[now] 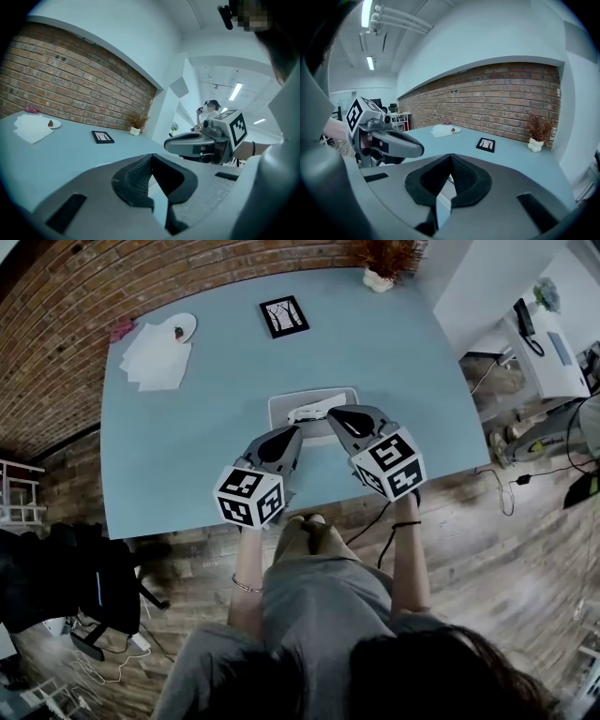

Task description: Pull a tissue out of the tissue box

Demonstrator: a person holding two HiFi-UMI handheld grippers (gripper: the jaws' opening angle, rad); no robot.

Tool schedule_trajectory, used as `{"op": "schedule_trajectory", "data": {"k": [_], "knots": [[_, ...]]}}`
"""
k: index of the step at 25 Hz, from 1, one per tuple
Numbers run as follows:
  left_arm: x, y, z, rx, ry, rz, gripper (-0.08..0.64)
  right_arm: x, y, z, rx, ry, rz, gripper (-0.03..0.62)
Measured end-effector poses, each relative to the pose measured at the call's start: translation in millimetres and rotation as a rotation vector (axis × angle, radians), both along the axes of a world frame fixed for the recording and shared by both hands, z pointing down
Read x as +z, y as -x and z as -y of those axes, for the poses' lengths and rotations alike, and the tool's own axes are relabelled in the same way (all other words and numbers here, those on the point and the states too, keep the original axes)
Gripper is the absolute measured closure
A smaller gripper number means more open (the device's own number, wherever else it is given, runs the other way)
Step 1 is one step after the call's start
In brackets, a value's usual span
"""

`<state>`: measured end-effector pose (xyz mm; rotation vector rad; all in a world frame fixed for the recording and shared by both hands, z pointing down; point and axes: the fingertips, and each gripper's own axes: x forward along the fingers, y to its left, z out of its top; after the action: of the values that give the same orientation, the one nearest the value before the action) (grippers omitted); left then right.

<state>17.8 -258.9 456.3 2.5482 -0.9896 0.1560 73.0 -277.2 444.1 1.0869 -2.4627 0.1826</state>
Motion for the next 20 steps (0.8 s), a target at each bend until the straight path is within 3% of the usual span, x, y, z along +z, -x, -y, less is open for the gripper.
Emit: {"op": "schedule_trajectory", "data": {"k": [15, 20], "knots": [[27, 11, 16, -0.012, 0.076, 0.005, 0.557, 26, 2, 31, -0.165, 0.06, -0.227, 0.591], [30, 16, 20, -0.023, 0.082, 0.007, 0.557, 33, 9, 34, -0.208, 0.072, -0.265, 0.577]]}}
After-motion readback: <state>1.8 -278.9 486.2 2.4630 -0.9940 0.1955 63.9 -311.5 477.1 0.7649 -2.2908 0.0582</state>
